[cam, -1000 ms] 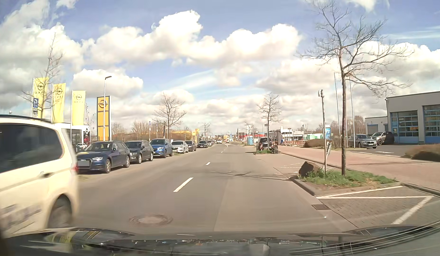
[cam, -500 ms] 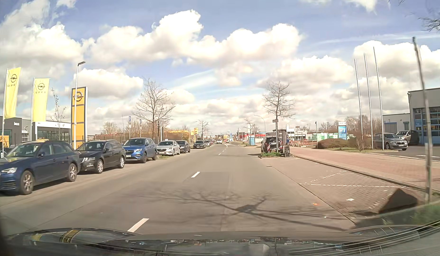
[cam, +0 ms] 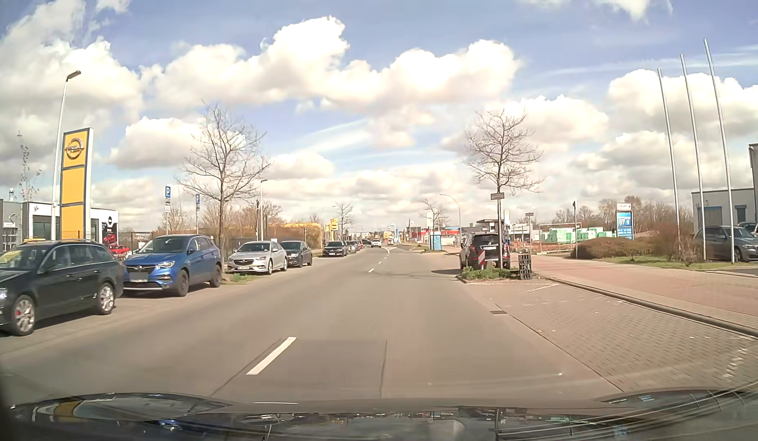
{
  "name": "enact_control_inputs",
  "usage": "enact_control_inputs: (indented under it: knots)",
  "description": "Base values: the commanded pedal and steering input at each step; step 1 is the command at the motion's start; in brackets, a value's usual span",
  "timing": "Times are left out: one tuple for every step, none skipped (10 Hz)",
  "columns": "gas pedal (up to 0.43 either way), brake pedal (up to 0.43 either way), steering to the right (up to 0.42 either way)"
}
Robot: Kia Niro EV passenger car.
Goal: Follow the waypoints while adhering to traffic rules and regulations
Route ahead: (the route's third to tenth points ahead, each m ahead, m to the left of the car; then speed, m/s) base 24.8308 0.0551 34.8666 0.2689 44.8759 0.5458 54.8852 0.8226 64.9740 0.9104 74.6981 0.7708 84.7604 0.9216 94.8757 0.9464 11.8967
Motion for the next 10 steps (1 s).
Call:
enact_control_inputs:
  knots:
    - [0.047,0.000,-0.001]
    - [0.047,0.000,-0.001]
    - [0.047,0.000,-0.001]
    - [0.047,0.000,-0.001]
    - [0.047,0.000,-0.001]
    - [0.047,0.000,-0.001]
    - [0.047,0.000,-0.001]
    - [0.047,0.000,-0.001]
    - [0.047,0.000,-0.001]
    - [0.047,0.000,-0.001]
